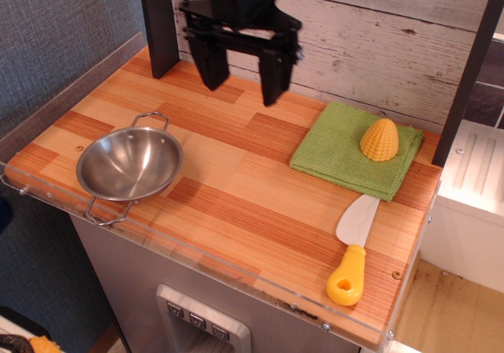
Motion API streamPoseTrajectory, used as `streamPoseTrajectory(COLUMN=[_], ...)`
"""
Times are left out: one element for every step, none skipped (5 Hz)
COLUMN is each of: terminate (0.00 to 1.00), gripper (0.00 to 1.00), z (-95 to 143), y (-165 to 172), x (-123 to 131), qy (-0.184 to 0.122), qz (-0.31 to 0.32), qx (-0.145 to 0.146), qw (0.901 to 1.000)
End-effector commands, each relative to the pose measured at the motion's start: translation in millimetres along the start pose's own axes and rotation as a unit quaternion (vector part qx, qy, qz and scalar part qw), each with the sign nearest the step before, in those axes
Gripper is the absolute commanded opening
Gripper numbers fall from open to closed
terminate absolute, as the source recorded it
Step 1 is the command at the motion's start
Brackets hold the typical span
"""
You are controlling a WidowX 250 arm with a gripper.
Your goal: Put the orange on top of the green towel behind the knife.
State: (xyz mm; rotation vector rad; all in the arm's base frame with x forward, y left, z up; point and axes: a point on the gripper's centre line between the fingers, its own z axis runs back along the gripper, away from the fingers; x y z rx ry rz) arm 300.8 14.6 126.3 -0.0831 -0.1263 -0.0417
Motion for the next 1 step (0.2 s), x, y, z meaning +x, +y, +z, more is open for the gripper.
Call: streamPoseTrajectory(terminate=[1.0], gripper=[1.0], z=[13.4], y=[-1.8], x=[-8.0], qy=[-0.024], qz=[-0.002], qx=[0.003], qw=[0.9997])
